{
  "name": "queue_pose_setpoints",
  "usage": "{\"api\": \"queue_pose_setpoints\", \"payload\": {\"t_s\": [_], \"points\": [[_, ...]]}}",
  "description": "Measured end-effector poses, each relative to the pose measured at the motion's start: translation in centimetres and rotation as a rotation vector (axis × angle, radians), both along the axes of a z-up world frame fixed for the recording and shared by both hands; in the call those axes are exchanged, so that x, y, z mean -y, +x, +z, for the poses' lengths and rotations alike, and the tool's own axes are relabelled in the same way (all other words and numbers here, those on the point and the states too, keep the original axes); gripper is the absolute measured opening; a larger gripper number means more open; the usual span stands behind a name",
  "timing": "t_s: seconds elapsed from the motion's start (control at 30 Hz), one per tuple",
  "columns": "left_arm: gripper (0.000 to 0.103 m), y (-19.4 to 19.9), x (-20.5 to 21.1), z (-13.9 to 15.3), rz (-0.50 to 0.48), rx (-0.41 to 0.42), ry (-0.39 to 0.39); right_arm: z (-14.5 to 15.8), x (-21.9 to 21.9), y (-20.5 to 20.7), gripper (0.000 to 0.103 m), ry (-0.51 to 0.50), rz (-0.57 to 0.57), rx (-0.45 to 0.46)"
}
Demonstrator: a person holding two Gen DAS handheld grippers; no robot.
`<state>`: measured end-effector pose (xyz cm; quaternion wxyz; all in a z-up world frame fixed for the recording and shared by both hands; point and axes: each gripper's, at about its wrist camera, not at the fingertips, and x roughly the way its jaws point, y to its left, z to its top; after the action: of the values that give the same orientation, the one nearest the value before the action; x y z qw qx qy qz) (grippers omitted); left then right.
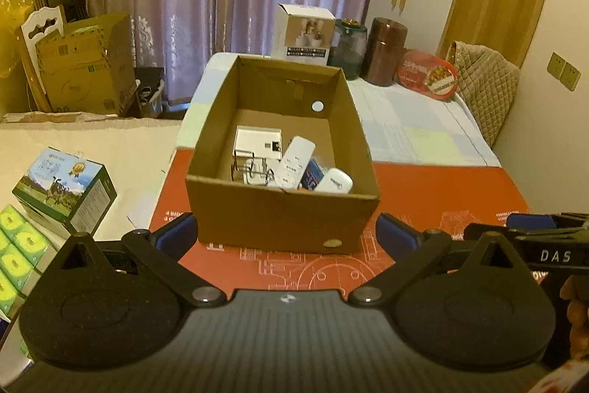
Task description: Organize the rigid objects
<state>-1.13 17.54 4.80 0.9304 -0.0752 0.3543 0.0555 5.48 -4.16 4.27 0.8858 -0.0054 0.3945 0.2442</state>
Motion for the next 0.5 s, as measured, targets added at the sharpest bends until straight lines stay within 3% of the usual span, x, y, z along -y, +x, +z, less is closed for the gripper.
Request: {"api": "queue_pose_setpoints", "payload": {"t_s": [0.5], "points": [[0.101, -0.6, 1.6, -1.9, 0.010, -0.052, 0.014, -0.7, -0.1, -0.9, 0.080, -0.020, 0.009, 0.007]]}}
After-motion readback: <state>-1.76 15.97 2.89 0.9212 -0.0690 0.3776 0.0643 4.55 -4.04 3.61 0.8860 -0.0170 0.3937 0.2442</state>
